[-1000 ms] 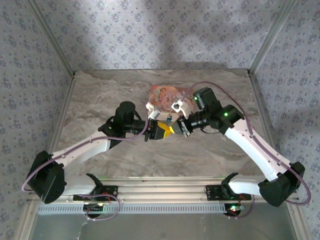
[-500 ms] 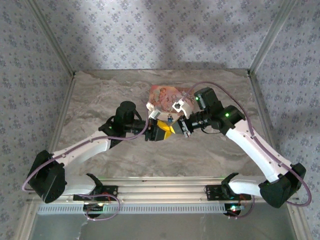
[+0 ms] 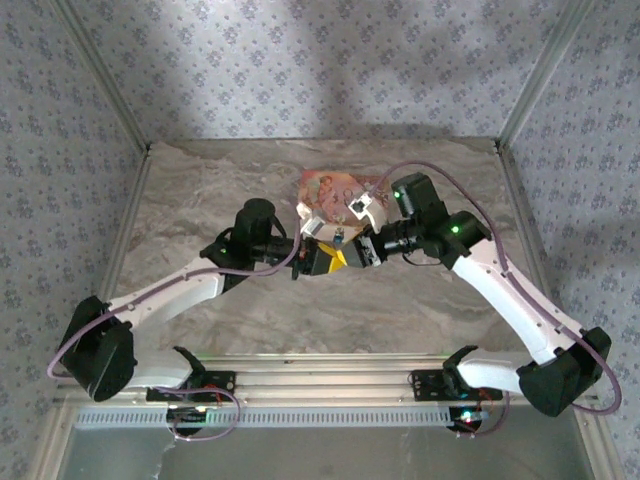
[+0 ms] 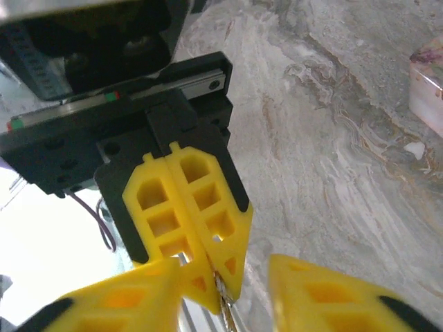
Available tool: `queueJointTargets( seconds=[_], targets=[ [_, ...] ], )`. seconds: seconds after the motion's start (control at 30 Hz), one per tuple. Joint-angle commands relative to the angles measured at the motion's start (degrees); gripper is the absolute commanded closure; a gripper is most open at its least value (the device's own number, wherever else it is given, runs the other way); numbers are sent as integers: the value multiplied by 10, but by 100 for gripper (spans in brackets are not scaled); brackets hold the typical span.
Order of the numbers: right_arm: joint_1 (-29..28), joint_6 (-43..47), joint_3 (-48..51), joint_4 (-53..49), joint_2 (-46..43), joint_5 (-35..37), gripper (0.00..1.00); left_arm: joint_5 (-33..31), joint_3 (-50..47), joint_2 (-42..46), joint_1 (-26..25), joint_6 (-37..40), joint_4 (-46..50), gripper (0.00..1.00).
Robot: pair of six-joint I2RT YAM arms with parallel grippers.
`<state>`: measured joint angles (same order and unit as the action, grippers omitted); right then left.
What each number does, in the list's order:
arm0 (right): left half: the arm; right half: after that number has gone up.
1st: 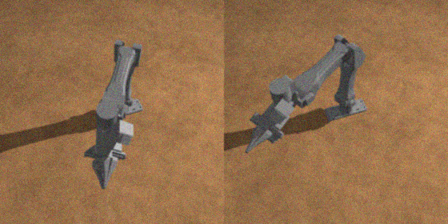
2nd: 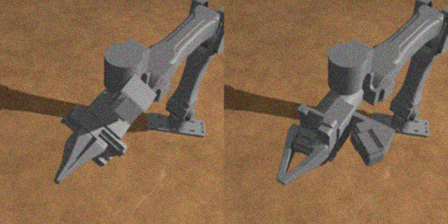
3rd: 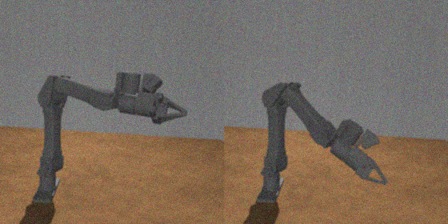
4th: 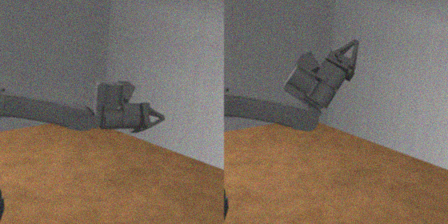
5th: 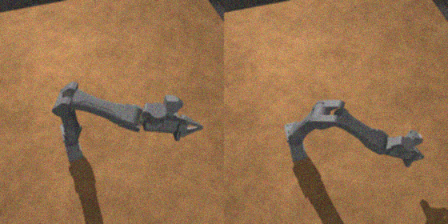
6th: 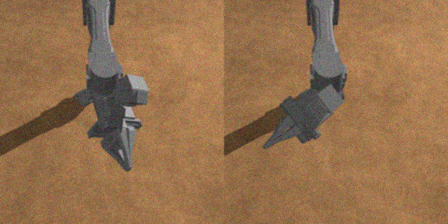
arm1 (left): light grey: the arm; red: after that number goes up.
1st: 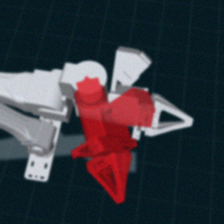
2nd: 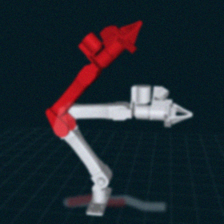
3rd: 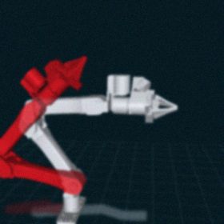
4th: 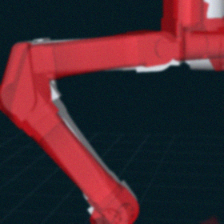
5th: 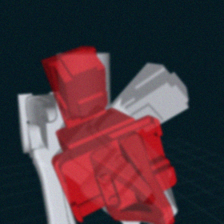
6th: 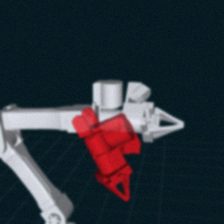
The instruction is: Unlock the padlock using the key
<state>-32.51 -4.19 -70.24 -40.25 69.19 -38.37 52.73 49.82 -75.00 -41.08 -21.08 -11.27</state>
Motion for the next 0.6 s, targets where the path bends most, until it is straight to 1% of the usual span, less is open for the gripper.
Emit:
queueJointTargets(
  seconds=[0.0,0.07,0.17,0.3,0.43,0.57],
  targets=[
    [21,-80,47,81,-39,-1,50,17,13,-7,15,-35,-34,100],
    [39,-134,77,139,-61,0,48,21,8,-9,26,-59,-54,100],
    [64,-219,127,220,-92,1,50,25,2,-8,42,-83,-75,100],
    [71,-303,185,317,-116,0,59,31,7,-11,52,-98,-82,100],
    [65,-355,221,395,-121,3,66,29,15,-20,53,-106,-80,100],
    [48,-355,216,395,-127,15,68,18,17,-29,52,-118,-87,100]
  ],
)
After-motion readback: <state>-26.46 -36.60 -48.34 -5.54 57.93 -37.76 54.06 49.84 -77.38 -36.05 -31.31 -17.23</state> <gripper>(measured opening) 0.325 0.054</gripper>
